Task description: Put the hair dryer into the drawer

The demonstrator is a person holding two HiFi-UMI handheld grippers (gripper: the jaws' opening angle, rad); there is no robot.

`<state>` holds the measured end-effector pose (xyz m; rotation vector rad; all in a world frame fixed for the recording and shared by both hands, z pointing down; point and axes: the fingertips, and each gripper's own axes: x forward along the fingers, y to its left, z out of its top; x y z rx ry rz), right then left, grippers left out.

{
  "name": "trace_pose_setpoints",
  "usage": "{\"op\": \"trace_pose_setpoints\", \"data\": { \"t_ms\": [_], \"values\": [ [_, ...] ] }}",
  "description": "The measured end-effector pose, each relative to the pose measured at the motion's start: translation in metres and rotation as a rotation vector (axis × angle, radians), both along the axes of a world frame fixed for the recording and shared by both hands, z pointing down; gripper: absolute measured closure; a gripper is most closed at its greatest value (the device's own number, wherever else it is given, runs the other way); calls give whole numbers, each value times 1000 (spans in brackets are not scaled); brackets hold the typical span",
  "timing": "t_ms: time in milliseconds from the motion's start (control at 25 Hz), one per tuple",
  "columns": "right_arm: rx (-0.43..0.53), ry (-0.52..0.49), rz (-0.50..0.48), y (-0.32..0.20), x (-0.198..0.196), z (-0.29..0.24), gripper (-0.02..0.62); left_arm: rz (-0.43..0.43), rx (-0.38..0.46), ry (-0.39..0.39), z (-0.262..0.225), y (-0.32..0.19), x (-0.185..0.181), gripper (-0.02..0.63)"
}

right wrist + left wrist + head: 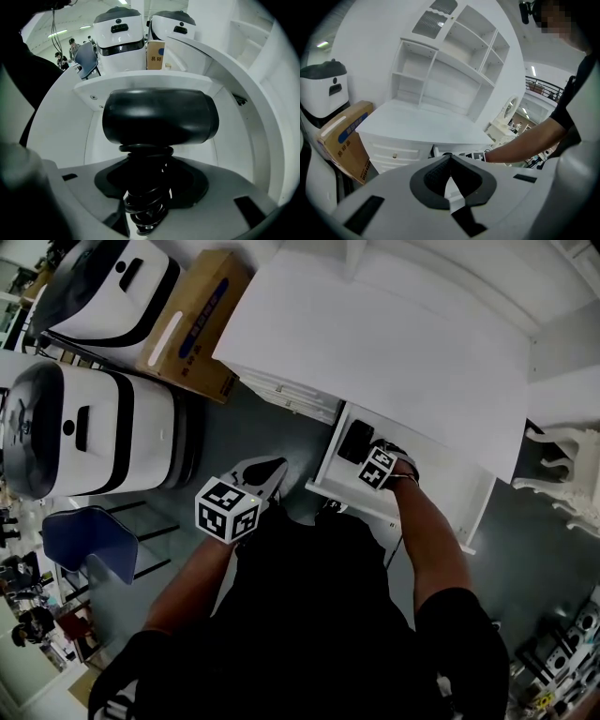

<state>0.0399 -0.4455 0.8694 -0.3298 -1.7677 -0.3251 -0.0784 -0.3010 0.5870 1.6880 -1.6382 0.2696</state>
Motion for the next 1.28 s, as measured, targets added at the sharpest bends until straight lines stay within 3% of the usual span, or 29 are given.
{"op": "trace_pose_setpoints", "data": {
  "t_ms": [880, 1280],
  "values": [
    [2, 21, -116, 1, -1, 12, 373, -26, -24, -8, 3, 5, 0, 595],
    [49, -2, -148, -1, -1, 9, 365, -29, -22, -21, -2, 8, 11, 595]
  ]
}}
